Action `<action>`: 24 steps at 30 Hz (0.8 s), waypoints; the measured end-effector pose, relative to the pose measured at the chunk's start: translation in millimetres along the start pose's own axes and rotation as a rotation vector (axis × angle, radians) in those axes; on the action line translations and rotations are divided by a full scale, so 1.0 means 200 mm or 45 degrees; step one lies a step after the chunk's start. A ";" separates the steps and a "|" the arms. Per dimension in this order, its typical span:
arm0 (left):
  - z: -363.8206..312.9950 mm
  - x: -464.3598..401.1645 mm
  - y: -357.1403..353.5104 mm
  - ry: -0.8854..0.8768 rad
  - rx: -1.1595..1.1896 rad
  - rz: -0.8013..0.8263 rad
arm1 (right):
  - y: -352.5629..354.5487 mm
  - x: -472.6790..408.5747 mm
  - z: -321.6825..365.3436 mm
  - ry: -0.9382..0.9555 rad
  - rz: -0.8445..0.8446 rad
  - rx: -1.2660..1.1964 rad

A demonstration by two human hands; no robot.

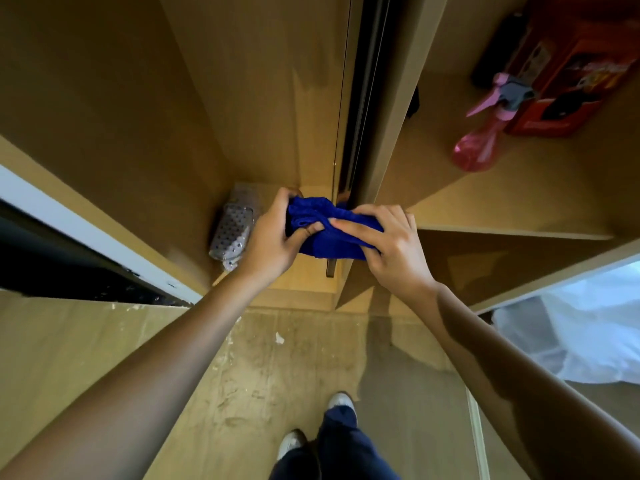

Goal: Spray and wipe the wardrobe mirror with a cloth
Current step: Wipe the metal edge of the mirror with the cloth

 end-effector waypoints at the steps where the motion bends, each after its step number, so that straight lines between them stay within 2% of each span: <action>1: 0.05 0.03 -0.03 0.003 -0.009 0.015 | -0.04 0.04 -0.02 -0.001 0.018 -0.003; 7: 0.31 0.13 -0.21 -0.039 -0.078 0.035 | -0.31 0.25 -0.14 0.050 0.026 0.008; 15: 0.70 0.31 -0.46 0.083 -0.067 0.066 | -0.65 0.52 -0.32 0.076 0.070 -0.006; 24: 0.86 0.40 -0.57 0.136 -0.048 0.052 | -0.82 0.65 -0.39 0.112 0.140 -0.020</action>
Point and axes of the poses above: each hand's wrist, its own x-axis away from the middle knuckle, its own y-axis out of the back of the hand, z = x × y, the point moved 9 cm from there along -x, towards the middle knuckle, and after that the axes turned 12 degrees about -z, right-handed, at the moved point
